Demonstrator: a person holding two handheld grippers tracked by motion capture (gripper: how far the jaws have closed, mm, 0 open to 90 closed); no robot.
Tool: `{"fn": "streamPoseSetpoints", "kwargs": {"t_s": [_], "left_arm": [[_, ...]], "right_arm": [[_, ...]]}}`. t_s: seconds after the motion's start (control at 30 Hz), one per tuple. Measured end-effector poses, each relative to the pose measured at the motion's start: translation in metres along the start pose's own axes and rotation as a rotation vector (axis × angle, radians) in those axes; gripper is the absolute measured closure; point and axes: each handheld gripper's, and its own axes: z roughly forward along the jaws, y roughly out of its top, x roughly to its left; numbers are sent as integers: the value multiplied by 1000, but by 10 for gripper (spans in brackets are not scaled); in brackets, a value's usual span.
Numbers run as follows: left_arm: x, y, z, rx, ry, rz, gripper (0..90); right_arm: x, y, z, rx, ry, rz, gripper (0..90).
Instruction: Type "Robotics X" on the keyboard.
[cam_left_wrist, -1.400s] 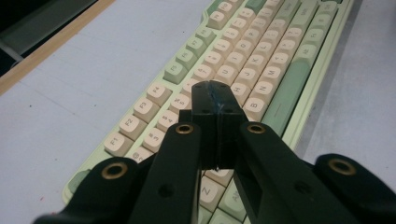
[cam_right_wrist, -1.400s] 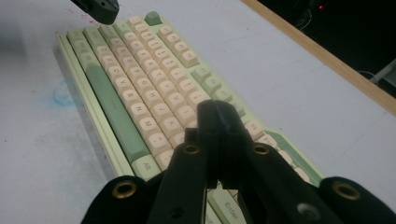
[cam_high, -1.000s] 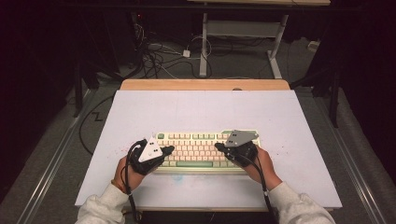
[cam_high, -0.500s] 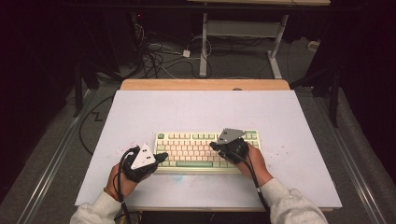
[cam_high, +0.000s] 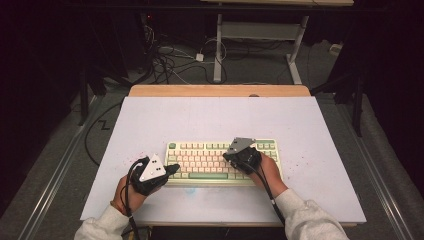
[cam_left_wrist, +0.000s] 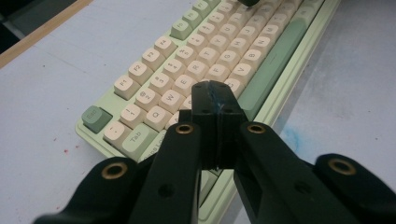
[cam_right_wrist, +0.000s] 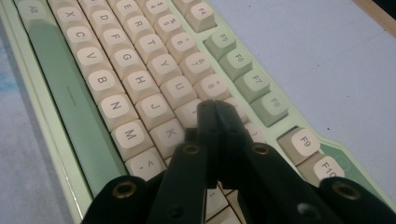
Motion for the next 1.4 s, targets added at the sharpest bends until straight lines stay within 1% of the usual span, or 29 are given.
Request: {"fn": "streamPoseSetpoints", "kwargs": {"t_s": [0.03,0.07,0.1,0.13,0.17,0.2,0.23,0.27,0.33,0.37,0.43,0.57,0.67,0.7,0.8,0.83,0.87,0.9,0.93,1.23,1.4], "left_arm": [[0,0,0,1,-1,0,876],[0,0,0,2,-1,1,876],[0,0,0,3,-2,2,876],[0,0,0,3,-4,1,876],[0,0,0,5,-3,1,876],[0,0,0,5,-3,1,876],[0,-1,1,5,-5,-1,876],[0,-1,1,7,-4,0,876],[0,-1,1,7,-5,1,876],[0,-1,1,9,-3,2,876],[1,-1,0,7,-4,-1,876],[1,-1,1,11,-2,0,876],[1,-1,2,14,1,3,876],[1,-1,2,14,1,2,876],[1,0,3,16,1,7,876],[1,0,3,16,0,6,876],[1,0,3,16,-1,5,876],[1,0,3,18,0,6,876],[1,0,4,18,-1,6,876],[1,0,4,18,0,8,876],[1,1,4,24,-4,13,876]], "right_arm": [[-1,0,1,1,-4,-9,900],[0,0,1,8,-8,-2,900],[0,0,1,9,-6,-5,900],[0,0,3,17,-6,-6,900],[0,0,4,23,-7,-16,900],[1,0,6,37,-3,-11,900],[1,1,6,39,-4,-12,900],[2,2,6,46,-9,-20,900],[3,3,6,47,-11,-28,900],[3,3,3,35,-12,-25,900],[2,3,-2,5,-20,-5,900],[0,4,-12,-43,-18,11,900],[1,4,-20,-81,-20,16,900],[1,5,-22,-92,-20,10,900],[1,5,-29,-118,-22,22,900],[1,6,-32,-130,-27,15,900],[1,6,-33,-137,-26,14,900],[2,5,-35,-141,-25,23,900],[1,5,-37,-147,-23,18,900],[0,2,-53,-191,-35,26,900],[3,1,-60,-214,-35,26,900]]}}
